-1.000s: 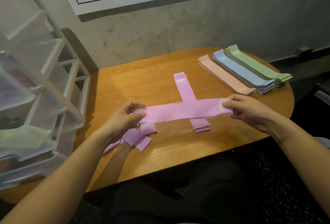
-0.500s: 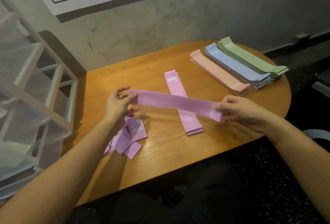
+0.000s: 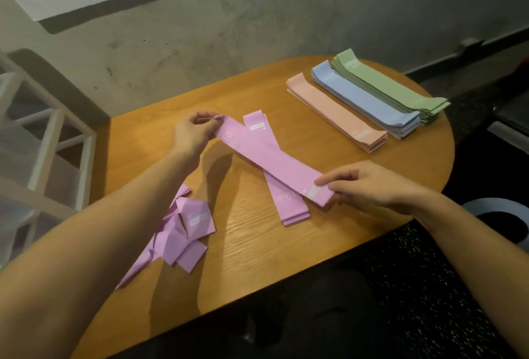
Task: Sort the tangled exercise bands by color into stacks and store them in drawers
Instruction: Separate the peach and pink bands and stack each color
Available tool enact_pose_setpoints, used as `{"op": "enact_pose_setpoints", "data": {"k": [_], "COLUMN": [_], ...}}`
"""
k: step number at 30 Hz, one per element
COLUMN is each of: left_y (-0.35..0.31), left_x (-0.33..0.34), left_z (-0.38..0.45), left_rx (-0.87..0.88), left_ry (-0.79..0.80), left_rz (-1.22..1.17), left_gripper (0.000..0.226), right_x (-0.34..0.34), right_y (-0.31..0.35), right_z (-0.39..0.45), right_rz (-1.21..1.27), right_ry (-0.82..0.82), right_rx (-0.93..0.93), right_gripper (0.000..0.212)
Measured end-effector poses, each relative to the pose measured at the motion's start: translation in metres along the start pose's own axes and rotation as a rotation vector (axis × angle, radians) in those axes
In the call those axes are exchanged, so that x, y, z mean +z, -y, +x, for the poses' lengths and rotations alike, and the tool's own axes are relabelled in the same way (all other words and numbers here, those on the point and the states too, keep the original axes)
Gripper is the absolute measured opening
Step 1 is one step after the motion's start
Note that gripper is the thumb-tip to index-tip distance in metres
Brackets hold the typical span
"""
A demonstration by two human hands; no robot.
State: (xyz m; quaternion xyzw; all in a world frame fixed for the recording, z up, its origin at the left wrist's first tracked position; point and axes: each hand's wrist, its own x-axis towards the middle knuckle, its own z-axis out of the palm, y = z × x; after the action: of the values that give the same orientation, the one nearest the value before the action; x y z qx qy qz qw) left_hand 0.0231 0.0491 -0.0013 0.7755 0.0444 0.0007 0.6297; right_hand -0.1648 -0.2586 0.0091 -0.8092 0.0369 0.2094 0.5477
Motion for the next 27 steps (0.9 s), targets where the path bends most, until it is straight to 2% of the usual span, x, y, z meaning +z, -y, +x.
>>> {"op": "enact_pose_setpoints", "data": {"k": [3,5,8,11,14,17,20,27], "left_y": [0.0,-0.001,0.0,0.001,-0.001,-0.002,-0.002,0.002], "left_x": [0.014,0.023,0.032,0.038,0.046,0.055,0.063,0.08], "left_z": [0.012,0.018,0.028,0.035,0.041,0.05,0.055,0.058], "left_rx": [0.006,0.008,0.002,-0.015,-0.023,-0.008,0.019,0.099], "left_ry": [0.027,0.024,0.017,0.01,0.016,-0.007,0.018,0.135], "left_rz": [0.044,0.081,0.139,0.205,0.208,0.204,0.233,0.353], "left_gripper": [0.02,0.021,0.024,0.022,0.02,0.018,0.022,0.013], "right_x": [-0.004,-0.005,-0.001,0.002,0.005,0.011,0.02,0.039], "right_y": [-0.004,-0.007,-0.017,-0.025,-0.029,-0.026,-0.024,-0.03], "right_z": [0.003,0.006,0.016,0.024,0.031,0.037,0.044,0.052], "right_rz": [-0.038,-0.094,-0.263,-0.271,-0.457,-0.522,-0.585,-0.662], "right_ry": [0.141,0.152,-0.023,-0.131,-0.227,-0.258,-0.268,-0.135], "right_rx": [-0.014,-0.088,-0.287,-0.414,-0.648,-0.775,-0.832,-0.891], "right_gripper": [0.038,0.041,0.027,0.014,0.021,0.021,0.02,0.012]}}
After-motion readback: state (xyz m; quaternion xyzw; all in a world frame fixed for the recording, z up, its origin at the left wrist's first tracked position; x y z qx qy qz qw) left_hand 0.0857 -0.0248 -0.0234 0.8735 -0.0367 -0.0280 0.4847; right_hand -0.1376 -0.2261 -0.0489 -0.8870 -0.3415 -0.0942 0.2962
